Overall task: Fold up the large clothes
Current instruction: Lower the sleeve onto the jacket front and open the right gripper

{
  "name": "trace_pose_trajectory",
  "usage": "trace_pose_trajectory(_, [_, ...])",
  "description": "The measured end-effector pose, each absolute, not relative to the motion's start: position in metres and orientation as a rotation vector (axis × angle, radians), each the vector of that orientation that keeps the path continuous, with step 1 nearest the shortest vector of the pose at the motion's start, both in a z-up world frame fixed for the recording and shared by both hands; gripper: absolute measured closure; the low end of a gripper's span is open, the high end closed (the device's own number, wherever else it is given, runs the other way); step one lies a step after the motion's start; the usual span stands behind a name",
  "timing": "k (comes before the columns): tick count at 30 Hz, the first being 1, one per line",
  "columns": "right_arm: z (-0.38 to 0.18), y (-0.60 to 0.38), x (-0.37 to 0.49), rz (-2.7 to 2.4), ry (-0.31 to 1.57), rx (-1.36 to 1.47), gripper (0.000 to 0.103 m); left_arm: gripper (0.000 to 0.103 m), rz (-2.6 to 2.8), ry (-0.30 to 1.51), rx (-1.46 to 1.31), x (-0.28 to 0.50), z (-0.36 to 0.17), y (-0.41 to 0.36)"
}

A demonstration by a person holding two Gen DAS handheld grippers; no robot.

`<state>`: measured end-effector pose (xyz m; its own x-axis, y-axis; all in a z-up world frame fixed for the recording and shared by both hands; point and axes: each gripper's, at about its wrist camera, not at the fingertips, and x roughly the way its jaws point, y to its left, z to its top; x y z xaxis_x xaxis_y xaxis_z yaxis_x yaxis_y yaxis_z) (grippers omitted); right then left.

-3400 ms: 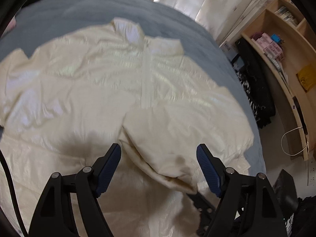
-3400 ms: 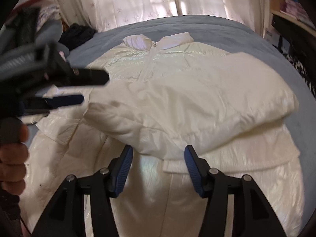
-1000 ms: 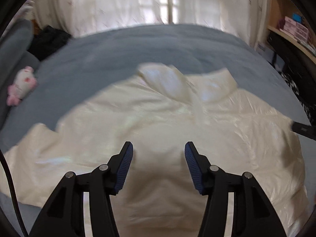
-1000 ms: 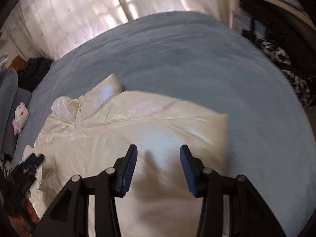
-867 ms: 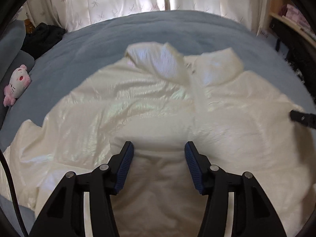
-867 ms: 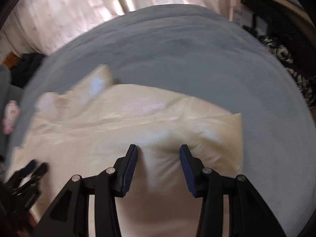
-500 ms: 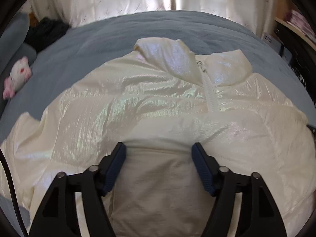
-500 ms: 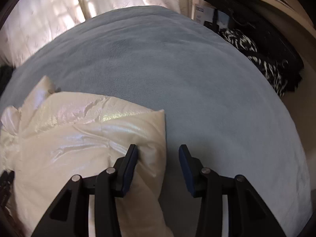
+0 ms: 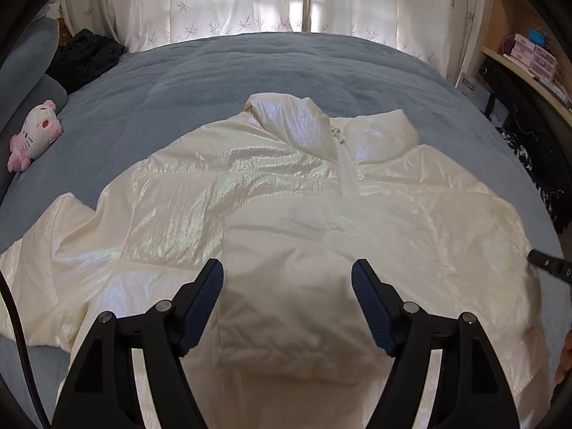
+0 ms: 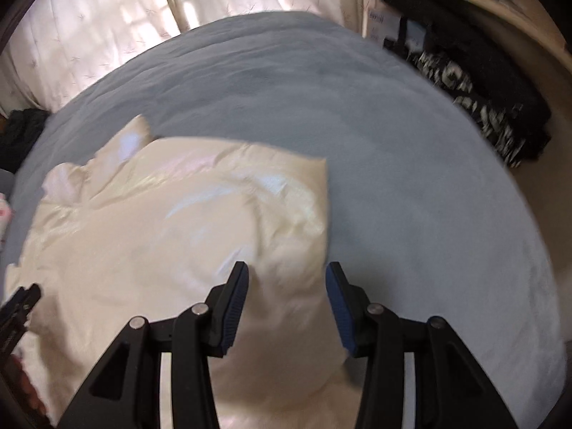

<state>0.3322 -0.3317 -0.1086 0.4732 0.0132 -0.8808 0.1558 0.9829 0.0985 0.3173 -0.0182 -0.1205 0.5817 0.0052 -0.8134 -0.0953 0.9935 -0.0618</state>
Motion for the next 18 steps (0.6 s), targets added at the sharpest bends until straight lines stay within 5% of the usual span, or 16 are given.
trace_pose_trajectory(18, [-0.104, -0.256, 0.225, 0.024, 1.011, 0.096, 0.058, 0.030, 0.034, 0.910, -0.010, 0.228, -0.092, -0.026])
